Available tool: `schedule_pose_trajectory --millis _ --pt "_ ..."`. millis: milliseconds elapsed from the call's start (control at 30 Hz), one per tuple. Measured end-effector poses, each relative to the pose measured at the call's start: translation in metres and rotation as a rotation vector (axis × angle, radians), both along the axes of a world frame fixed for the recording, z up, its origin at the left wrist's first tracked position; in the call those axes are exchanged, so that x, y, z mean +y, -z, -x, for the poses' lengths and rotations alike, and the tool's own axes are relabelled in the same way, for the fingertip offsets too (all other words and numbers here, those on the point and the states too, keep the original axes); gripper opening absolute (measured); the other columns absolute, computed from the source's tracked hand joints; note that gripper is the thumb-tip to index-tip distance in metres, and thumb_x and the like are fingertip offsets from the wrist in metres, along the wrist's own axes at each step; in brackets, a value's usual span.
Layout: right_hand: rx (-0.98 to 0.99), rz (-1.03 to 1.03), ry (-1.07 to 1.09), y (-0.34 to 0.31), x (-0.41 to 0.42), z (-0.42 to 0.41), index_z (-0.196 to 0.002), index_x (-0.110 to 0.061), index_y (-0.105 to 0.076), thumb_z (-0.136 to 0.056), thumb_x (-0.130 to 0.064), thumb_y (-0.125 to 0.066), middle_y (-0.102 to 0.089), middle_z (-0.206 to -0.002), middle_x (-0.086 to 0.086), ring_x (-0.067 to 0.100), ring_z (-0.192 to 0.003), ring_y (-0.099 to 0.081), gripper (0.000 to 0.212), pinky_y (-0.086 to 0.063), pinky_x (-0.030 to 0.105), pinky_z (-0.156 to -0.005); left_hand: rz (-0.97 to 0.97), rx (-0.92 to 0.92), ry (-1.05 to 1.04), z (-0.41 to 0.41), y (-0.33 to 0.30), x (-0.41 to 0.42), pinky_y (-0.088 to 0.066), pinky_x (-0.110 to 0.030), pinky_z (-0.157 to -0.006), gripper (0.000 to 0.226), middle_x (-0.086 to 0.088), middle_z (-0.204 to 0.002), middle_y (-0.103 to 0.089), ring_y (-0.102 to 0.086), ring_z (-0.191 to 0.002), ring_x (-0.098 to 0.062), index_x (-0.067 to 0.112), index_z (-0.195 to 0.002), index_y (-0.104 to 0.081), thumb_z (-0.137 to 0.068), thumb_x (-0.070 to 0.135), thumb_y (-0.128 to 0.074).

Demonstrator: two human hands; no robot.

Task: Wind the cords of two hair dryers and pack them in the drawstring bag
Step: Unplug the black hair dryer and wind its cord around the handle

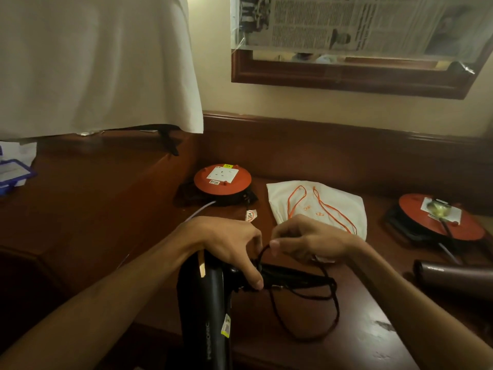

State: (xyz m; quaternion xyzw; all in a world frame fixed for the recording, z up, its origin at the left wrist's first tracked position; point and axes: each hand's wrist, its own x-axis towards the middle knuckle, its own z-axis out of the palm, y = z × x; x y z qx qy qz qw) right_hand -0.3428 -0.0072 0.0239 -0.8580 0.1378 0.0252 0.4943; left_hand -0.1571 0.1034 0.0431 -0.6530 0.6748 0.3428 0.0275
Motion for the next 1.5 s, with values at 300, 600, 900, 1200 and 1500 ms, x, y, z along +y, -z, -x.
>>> schedule_pose_trajectory --millis 300,600,900,1200,1500 --pt "0.09 0.185 -0.282 -0.05 0.01 0.023 -0.135 -0.017 -0.065 -0.104 -0.013 -0.053 -0.075 -0.083 0.009 0.02 -0.062 -0.065 0.033 -0.049 0.024 -0.056 -0.007 0.102 -0.01 -0.015 -0.003 0.006 -0.058 -0.037 -0.09 0.04 0.006 -0.096 -0.078 -0.069 -0.07 0.008 0.021 -0.111 -0.077 -0.082 0.049 -0.08" --pt "-0.044 0.178 -0.118 -0.007 0.046 0.049 -0.131 -0.032 -0.067 -0.104 -0.028 -0.053 -0.071 -0.072 -0.001 0.007 -0.054 -0.055 0.031 -0.044 0.018 -0.054 0.131 0.318 -0.156 -0.051 -0.004 0.014 -0.056 -0.043 -0.099 0.044 -0.006 -0.102 -0.08 -0.077 -0.095 -0.022 0.017 -0.107 -0.075 -0.082 0.053 -0.078" --pt "-0.127 0.286 -0.039 0.055 0.058 0.026 -0.123 -0.035 -0.07 -0.099 -0.013 -0.059 -0.077 -0.095 0.003 0.023 -0.079 -0.07 0.034 -0.055 0.041 -0.071 0.092 0.359 -0.134 -0.04 0.015 0.012 -0.055 -0.028 -0.082 0.034 0.002 -0.094 -0.08 -0.076 -0.083 -0.01 0.012 -0.108 -0.076 -0.085 0.036 -0.08" --pt "-0.097 0.154 0.043 0.059 0.022 0.004 -0.088 -0.018 -0.069 -0.091 -0.04 -0.071 -0.071 -0.086 0.019 0.022 -0.072 -0.069 0.022 -0.052 0.033 -0.062 -0.003 0.412 0.019 -0.02 -0.001 0.017 -0.058 -0.036 -0.085 0.03 -0.001 -0.092 -0.079 -0.075 -0.081 -0.016 0.011 -0.108 -0.074 -0.084 0.026 -0.083" --pt "0.02 0.347 -0.112 0.022 0.016 -0.02 -0.089 -0.007 -0.07 -0.1 -0.025 -0.059 -0.066 -0.076 0.013 0.024 -0.063 -0.057 0.025 -0.045 0.043 -0.059 0.026 0.138 -0.017 -0.003 0.035 0.016 -0.051 -0.035 -0.071 0.05 0.0 -0.093 -0.074 -0.066 -0.076 -0.01 0.019 -0.104 -0.071 -0.075 0.059 -0.081"
